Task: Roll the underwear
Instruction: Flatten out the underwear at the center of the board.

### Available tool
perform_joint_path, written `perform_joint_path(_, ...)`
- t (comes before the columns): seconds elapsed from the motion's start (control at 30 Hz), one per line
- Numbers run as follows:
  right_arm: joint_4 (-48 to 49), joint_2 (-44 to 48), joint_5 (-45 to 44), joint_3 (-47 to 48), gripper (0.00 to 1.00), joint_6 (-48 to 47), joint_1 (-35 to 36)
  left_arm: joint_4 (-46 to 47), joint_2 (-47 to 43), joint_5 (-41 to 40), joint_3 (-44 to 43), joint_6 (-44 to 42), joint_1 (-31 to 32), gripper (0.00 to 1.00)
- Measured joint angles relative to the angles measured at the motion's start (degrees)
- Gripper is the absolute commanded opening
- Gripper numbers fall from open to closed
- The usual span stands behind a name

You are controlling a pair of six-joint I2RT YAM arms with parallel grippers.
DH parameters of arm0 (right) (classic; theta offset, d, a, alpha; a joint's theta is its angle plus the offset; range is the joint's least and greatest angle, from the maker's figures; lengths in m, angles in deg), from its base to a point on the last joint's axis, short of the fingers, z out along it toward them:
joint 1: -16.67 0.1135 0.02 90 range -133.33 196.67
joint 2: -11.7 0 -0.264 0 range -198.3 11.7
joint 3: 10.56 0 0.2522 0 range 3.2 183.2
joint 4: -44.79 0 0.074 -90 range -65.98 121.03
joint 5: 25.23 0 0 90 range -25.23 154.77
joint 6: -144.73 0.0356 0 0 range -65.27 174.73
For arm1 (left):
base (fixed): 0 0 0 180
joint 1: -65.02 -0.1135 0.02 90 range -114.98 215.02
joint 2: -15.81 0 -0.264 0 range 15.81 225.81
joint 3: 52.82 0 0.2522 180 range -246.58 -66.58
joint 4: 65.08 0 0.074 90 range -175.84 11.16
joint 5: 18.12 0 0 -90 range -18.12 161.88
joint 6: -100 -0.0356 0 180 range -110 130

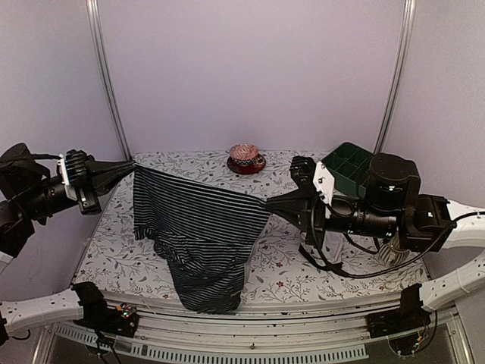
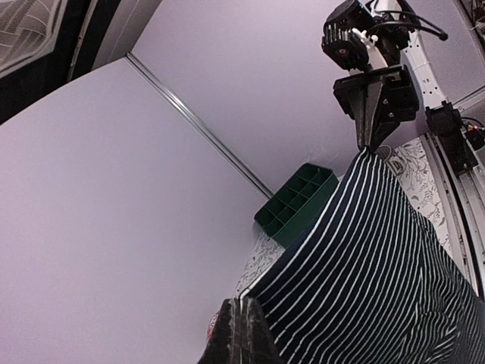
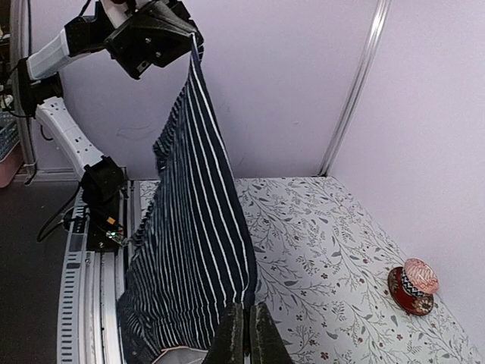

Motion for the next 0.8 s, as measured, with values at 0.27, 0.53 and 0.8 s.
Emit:
perform_joint_path(0.27,2.05,-12.92,-10.58,1.53,0.02,0.96,-7.63,2.47,14.51,-8.83,1.09,0.57,-0.17,0.00)
perform_joint_path(0.53,1.95,-37.05,-14.91,7.10,0.02,2.01,-24.06,6.60,55.23,-17.31,-7.63,-1.40,-7.58,0.00)
perform_joint_path(0.8,6.34,-54.25,-12.35,23.87,0.02,-1.18,-33.24,12.37,72.37,-25.38,-15.08,-3.13,-12.48,0.00)
